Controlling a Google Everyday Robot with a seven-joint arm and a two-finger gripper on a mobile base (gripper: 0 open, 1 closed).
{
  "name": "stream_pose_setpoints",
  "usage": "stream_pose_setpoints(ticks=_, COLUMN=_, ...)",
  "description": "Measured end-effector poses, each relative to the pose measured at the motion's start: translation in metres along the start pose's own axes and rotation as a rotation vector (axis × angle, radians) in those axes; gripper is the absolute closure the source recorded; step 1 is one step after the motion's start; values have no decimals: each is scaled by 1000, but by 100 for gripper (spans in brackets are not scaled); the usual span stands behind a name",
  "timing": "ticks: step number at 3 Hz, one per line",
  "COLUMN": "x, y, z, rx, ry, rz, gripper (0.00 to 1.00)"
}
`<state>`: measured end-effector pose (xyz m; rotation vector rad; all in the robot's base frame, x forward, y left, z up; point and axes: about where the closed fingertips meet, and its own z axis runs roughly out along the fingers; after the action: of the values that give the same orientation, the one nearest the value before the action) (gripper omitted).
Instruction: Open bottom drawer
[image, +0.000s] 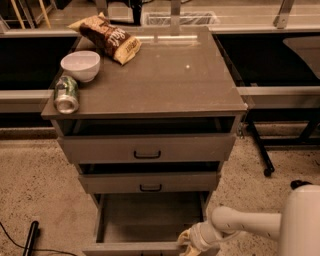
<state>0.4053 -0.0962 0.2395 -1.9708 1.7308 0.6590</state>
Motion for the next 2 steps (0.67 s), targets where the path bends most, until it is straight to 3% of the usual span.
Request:
stream_pose_setpoints(ticks=1, x=-33, y=13, z=-26, rx=31, ry=-21, rz=-93, gripper=35)
stream_pose_setpoints(ticks=2, x=-59, y=18, z=-48, rx=70, ry=-16, rz=-162, gripper=12)
